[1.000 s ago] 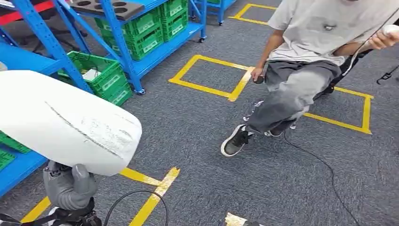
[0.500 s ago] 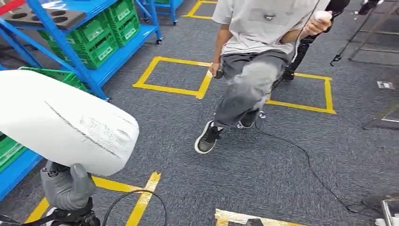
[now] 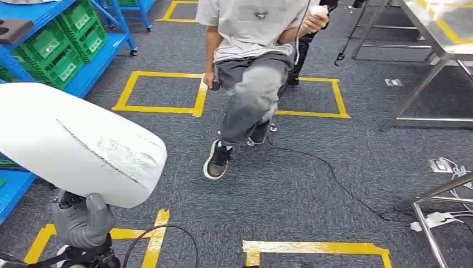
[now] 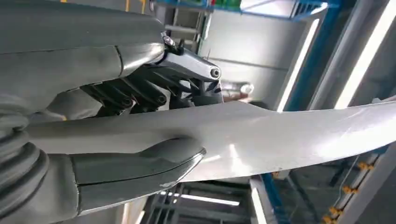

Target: Take the parts from the cabinet and place them on the table.

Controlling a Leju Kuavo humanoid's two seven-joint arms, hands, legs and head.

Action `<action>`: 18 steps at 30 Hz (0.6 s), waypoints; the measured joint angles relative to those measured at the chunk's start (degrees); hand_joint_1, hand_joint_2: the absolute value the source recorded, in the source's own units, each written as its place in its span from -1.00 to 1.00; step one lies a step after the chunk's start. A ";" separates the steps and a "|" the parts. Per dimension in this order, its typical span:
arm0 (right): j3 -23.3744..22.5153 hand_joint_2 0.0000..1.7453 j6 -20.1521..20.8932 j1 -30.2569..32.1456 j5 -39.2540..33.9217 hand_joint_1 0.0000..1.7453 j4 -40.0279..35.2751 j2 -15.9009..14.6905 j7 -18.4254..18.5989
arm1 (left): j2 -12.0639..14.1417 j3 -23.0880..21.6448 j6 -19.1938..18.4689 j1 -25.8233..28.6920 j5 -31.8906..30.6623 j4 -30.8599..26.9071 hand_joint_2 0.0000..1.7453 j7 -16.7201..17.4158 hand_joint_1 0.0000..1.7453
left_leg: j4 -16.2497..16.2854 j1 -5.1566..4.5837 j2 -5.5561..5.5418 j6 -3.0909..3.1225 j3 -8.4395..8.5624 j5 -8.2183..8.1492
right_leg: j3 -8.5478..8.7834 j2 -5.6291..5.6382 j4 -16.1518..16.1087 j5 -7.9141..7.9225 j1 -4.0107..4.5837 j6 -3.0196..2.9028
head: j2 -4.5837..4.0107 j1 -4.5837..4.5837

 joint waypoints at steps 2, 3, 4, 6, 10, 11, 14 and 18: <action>-0.11 -1.00 0.04 -0.26 0.07 -1.00 -0.02 0.00 -0.04 | 0.00 0.02 0.00 0.00 0.00 0.00 1.00 -0.05 1.00 | 0.08 -0.55 0.92 -0.65 0.23 -0.42 | 3.80 -3.35 -5.64 0.13 0.84 -0.74 | 0.00 0.00; -0.15 -1.00 0.15 -0.35 0.09 -1.00 -0.02 0.00 -0.11 | 0.00 0.02 0.00 -0.02 0.00 0.00 1.00 -0.07 1.00 | 0.17 -0.56 1.25 -0.80 0.23 -0.45 | 3.53 -2.35 -5.78 0.47 0.73 -1.33 | 0.00 -0.18; -0.22 -1.00 0.24 -0.23 0.11 -1.00 0.00 0.00 -0.09 | -0.02 -0.02 0.00 -0.02 0.00 0.00 1.00 -0.07 1.00 | 0.07 -0.53 1.73 -1.01 0.39 -0.37 | 3.35 -1.94 -5.64 0.44 0.81 -1.63 | 0.02 -0.09; -0.33 -1.00 0.26 -0.09 0.11 -1.00 0.00 0.00 -0.09 | -0.04 -0.07 0.02 -0.11 0.02 0.00 1.00 -0.07 1.00 | -0.15 -0.45 2.73 -1.79 0.77 -0.54 | 3.28 -0.76 -6.08 0.65 0.81 -2.42 | 0.02 -0.04; -0.35 -1.00 0.35 -0.17 0.13 -1.00 0.00 0.00 -0.09 | 0.11 -0.07 0.04 0.14 0.00 0.00 1.00 -0.20 1.00 | 12.47 0.00 -3.53 -2.33 -4.52 -7.88 | 3.72 1.78 -6.59 1.00 0.46 -3.45 | 0.00 -0.53; -0.37 -1.00 0.39 -0.17 0.13 -1.00 -0.02 0.00 -0.09 | 0.15 -0.04 0.04 0.23 0.00 0.00 1.00 -0.20 1.00 | 16.66 -0.03 -3.67 -2.35 -6.56 -9.30 | 3.72 2.55 -6.58 1.01 0.56 -3.47 | 0.00 -0.50; -0.37 -1.00 0.42 -0.02 0.13 -1.00 0.00 0.00 -0.07 | 0.26 0.02 0.11 0.21 0.00 0.02 1.00 -0.20 1.00 | 13.88 -0.02 -3.89 -2.06 -5.92 -4.97 | 3.83 5.07 -6.26 1.02 0.64 -3.45 | 0.00 -0.48; -0.37 -1.00 0.66 -0.33 0.13 -1.00 -0.02 0.02 -0.06 | 0.31 0.04 0.13 0.21 0.00 0.02 1.00 -0.20 1.00 | 0.92 0.50 -9.69 -1.55 -0.88 0.00 | 2.87 8.09 -5.16 1.01 0.58 -2.68 | 0.00 -0.48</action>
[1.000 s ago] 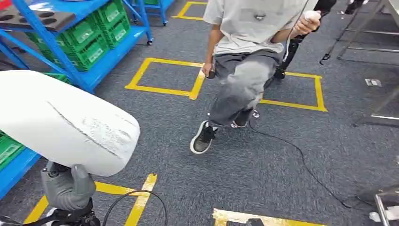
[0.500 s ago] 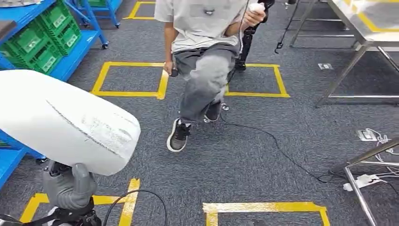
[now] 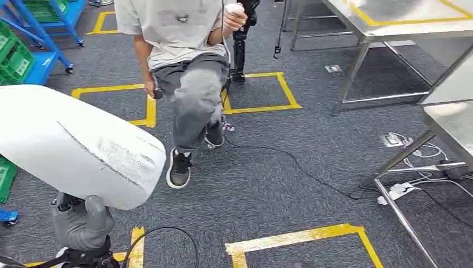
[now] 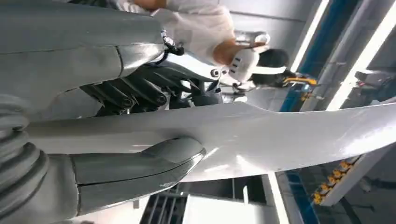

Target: Take the parts from the cabinet and place them on the table.

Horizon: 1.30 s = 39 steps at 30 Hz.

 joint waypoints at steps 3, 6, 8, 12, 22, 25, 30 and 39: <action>-0.04 -1.00 0.24 0.44 -0.02 -1.00 0.02 0.00 0.13 | 0.00 -0.11 0.05 -0.12 0.02 0.04 1.00 0.13 1.00 | 0.09 -0.52 1.58 0.69 -0.16 0.36 | -0.87 1.72 -0.50 0.69 -0.47 1.26 | 0.02 0.07; -0.26 -1.00 0.35 0.38 -0.20 -1.00 0.00 0.00 0.17 | -0.15 -0.26 0.07 -0.19 0.02 0.04 1.00 0.26 1.00 | -0.80 -0.27 4.30 1.59 0.11 0.91 | -3.91 -5.13 4.96 -2.88 0.00 1.71 | 0.00 0.61; -0.61 -1.00 0.48 0.25 -0.72 -1.00 0.02 0.00 0.20 | -0.15 -0.15 0.28 0.07 0.04 0.04 1.00 0.20 1.00 | -0.78 -0.48 6.51 1.72 0.01 0.82 | -8.41 -6.51 14.37 -6.91 -0.18 2.07 | 0.00 0.57; -1.47 -1.00 0.50 0.60 -1.53 -1.00 0.02 0.00 0.59 | -0.15 -0.18 0.39 0.05 0.04 0.04 1.00 0.00 1.00 | -0.76 -0.49 9.51 1.55 0.15 0.58 | -5.17 -7.37 9.08 -2.46 -0.50 2.24 | 0.00 0.61; -3.54 -1.00 0.63 1.00 -2.69 -1.00 -0.15 0.83 -0.94 | -0.04 -0.11 1.20 1.30 0.00 -0.35 1.00 -0.79 1.00 | 8.87 -0.42 6.38 -0.87 -2.74 -6.31 | 0.81 -6.95 -1.01 -0.27 0.00 -0.76 | 0.00 0.07; -3.87 -1.00 0.55 1.10 -2.69 -1.00 -0.15 1.01 -0.96 | 0.11 0.00 1.27 1.85 0.02 -0.35 1.00 -0.79 1.00 | 17.53 -0.49 6.02 -0.69 -7.29 -8.40 | 0.85 -4.42 -0.96 -0.24 0.25 -0.82 | 0.00 0.13; -4.46 -1.00 0.52 1.07 -3.19 -1.00 -0.24 1.18 -0.28 | 0.20 0.04 1.36 1.86 0.04 -0.35 1.00 -0.74 1.00 | 0.17 -0.16 -0.71 0.36 -0.55 0.82 | 0.62 -0.52 -0.24 -0.28 0.48 -0.31 | 0.00 0.18; -6.80 -1.00 0.41 1.15 -4.31 -1.00 -0.57 1.09 1.79 | 0.07 -0.26 1.79 1.64 0.20 -0.42 1.00 -0.55 1.00 | -1.13 -0.45 6.62 1.77 -0.29 1.39 | -8.83 -6.47 15.77 -7.75 -0.24 2.18 | 0.00 0.61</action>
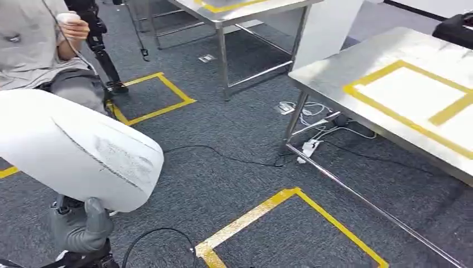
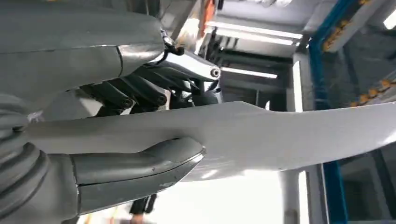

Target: Take the parts from the cabinet and place them on the table.

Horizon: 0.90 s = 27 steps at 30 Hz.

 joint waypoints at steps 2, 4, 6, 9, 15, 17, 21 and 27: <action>-0.35 -1.00 -0.02 0.16 -0.09 -1.00 0.00 0.00 0.11 | 0.00 0.00 0.09 -0.01 0.00 0.00 1.00 0.02 1.00 | 0.01 0.01 1.70 -0.12 0.10 -0.18 | 0.36 -0.25 -0.34 1.60 -0.30 0.34 | 0.02 -0.02; -0.50 -1.00 -0.02 0.23 -0.15 -1.00 -0.02 -0.07 0.15 | 0.00 -0.02 0.09 -0.06 -0.02 0.00 1.00 0.02 1.00 | 0.02 0.06 3.09 -0.44 0.40 -0.46 | 5.61 -1.46 -9.71 6.16 -0.43 0.38 | 0.00 0.00; -0.72 -1.00 -0.04 0.13 -0.15 -1.00 -0.13 -0.07 0.26 | -0.02 0.00 0.09 -0.13 0.00 0.00 1.00 0.00 1.00 | 0.14 -0.55 4.12 -1.15 0.76 -0.95 | 9.75 -5.84 -16.40 6.58 0.33 0.01 | 0.00 0.04; -0.94 -1.00 -0.04 0.24 -0.17 -1.00 -0.15 -0.09 0.26 | 0.00 -0.07 0.35 -0.18 -0.17 0.00 1.00 0.04 1.00 | 0.10 -0.43 5.48 -1.85 1.16 -1.10 | 9.51 -3.69 -16.31 6.78 0.38 -1.09 | 0.00 -0.20; -1.66 -1.00 -0.61 0.08 -0.53 -1.00 -0.24 -0.07 0.96 | 0.18 -0.29 2.03 -0.10 -2.05 -0.02 1.00 0.00 1.00 | 16.49 0.04 -0.54 -2.87 -5.78 -9.74 | 10.16 0.59 -16.86 7.12 -0.01 -2.67 | 0.00 -0.87; -1.97 -1.00 -0.68 0.12 -0.55 -1.00 -0.24 -0.11 1.70 | 0.30 -0.33 2.49 -0.12 -2.21 -0.02 1.00 0.00 1.00 | 18.30 0.01 -0.61 -2.58 -7.30 -8.42 | 10.36 2.42 -16.82 7.11 0.17 -2.68 | 0.00 -0.89; -2.58 -1.00 -0.18 0.11 -0.55 -1.00 -0.24 -0.24 2.03 | 0.42 -0.57 3.10 -0.19 -2.43 -0.02 1.00 0.00 1.00 | 2.38 0.14 -6.50 -1.44 -1.37 0.62 | 10.56 5.54 -16.66 6.99 0.17 -2.44 | 0.00 -0.83; -3.15 -1.00 -0.09 0.39 -0.50 -1.00 -0.37 -0.66 1.81 | 0.42 -1.16 3.45 -0.42 -2.51 -0.02 1.00 0.07 1.00 | 0.02 0.34 -3.72 -0.51 -0.69 0.73 | 8.17 3.70 -15.07 6.05 0.15 -0.43 | 0.00 -0.67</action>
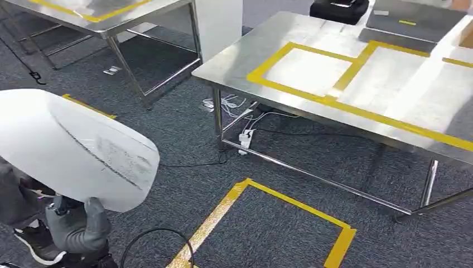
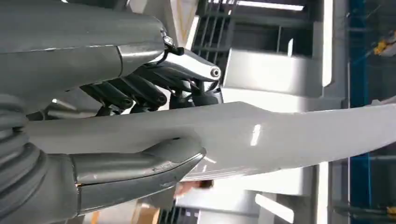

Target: Take the parts from the cabinet and place them on the table.

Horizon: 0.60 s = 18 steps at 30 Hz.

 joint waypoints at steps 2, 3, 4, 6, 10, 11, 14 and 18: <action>-0.13 -1.00 -0.33 -0.33 -0.04 -1.00 -0.09 -0.07 -0.02 | 0.02 -0.04 0.24 0.17 0.02 0.00 1.00 -0.07 1.00 | 0.02 -0.13 1.91 0.33 0.00 -0.07 | -4.28 -3.27 8.32 -4.48 -0.12 0.50 | 0.00 0.37; -0.33 -1.00 -0.42 -0.33 -0.11 -1.00 -0.11 -0.11 -0.04 | 0.02 -0.04 0.26 0.24 0.02 0.00 1.00 -0.07 1.00 | 0.03 -0.20 2.92 0.36 -0.03 -0.16 | -6.48 -3.61 12.67 -6.23 -0.25 0.73 | 0.00 0.39; -0.59 -1.00 -0.59 -0.29 -0.24 -1.00 -0.11 -0.17 -0.04 | 0.04 -0.09 0.33 0.24 0.00 0.00 1.00 -0.07 1.00 | 0.07 -0.22 3.86 0.39 -0.03 -0.23 | -7.99 -3.74 15.70 -6.93 -0.36 0.97 | 0.00 0.43; -0.98 -1.00 -1.05 -0.14 -0.37 -1.00 -0.11 -0.24 0.00 | 0.04 -0.06 0.46 0.23 0.00 0.00 1.00 -0.07 1.00 | 0.09 -0.21 5.38 0.26 0.16 -0.45 | -6.71 -4.09 13.37 -4.38 -0.52 1.22 | 0.00 0.43; -1.49 -1.00 -2.49 -0.39 0.09 -1.00 -0.17 -0.48 -0.04 | 0.04 -0.09 -0.22 0.16 1.56 0.00 1.00 0.00 1.00 | 0.28 -0.77 7.72 -0.87 0.95 -1.35 | 2.33 -8.37 -1.76 0.72 -0.08 0.24 | 0.00 0.24; -1.62 -1.00 -3.04 -0.46 -0.06 -1.00 -0.22 -0.50 -0.11 | 0.09 -0.06 -0.83 0.15 2.09 0.00 1.00 0.04 1.00 | 0.27 -0.79 8.03 -1.05 1.10 -1.39 | 2.00 -7.55 -1.69 0.72 0.02 -0.10 | 0.00 0.22; -2.86 -1.00 -4.00 -0.30 -0.52 -1.00 -0.24 -0.57 -0.11 | 0.04 0.02 -1.31 0.11 2.89 -0.02 1.00 0.09 1.00 | 0.15 -0.48 8.92 -2.08 1.78 -1.87 | 2.18 -5.98 -2.03 0.84 -0.15 -1.18 | 0.00 0.37; -3.76 -1.00 -4.37 -0.48 -0.61 -1.00 -0.42 -0.63 -0.11 | 0.22 0.11 -1.46 0.35 2.95 -0.02 1.00 0.17 1.00 | 14.06 -0.14 3.28 -2.62 -4.27 -9.36 | 2.44 -3.44 -2.09 0.88 -0.33 -2.07 | 0.00 -0.26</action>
